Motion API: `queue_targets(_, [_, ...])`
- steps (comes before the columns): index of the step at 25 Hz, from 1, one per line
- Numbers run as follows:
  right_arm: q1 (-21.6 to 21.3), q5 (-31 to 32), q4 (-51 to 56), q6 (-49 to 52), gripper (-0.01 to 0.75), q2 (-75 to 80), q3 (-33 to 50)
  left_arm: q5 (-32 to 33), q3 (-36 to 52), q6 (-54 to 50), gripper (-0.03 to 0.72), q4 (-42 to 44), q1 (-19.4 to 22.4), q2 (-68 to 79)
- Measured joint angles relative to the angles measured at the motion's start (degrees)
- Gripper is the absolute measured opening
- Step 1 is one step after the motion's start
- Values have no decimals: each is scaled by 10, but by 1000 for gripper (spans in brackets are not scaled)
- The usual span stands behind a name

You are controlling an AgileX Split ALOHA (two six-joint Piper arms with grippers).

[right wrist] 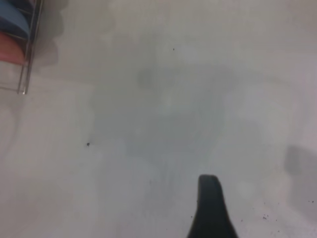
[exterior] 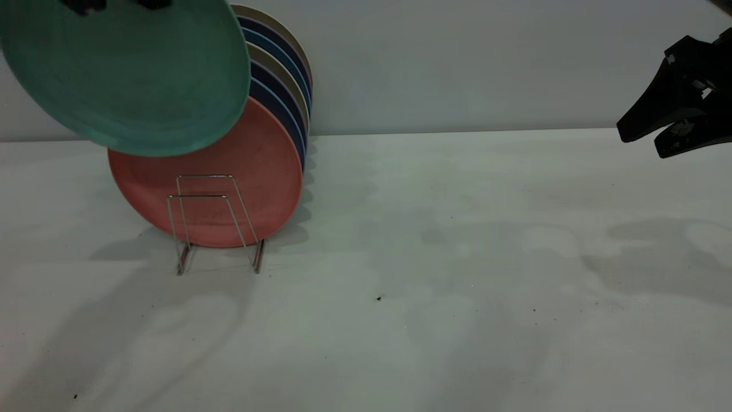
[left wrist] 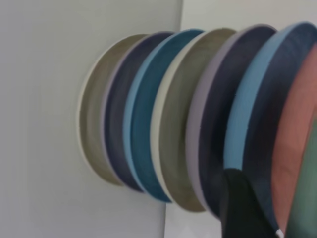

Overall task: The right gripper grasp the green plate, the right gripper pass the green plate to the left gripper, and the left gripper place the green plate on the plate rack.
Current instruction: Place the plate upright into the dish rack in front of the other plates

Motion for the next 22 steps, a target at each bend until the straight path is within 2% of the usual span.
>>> queue_targets(3, [0, 0, 0, 0, 564, 0, 0, 0, 0, 57, 351, -35, 0, 9])
queue_targets(10, [0, 0, 0, 0, 564, 0, 0, -4, 0, 194, 351, -176, 0, 22])
queue_targets(22, [0, -1, 0, 0, 564, 0, 0, -16, 0, 201, 351, -185, 0, 53])
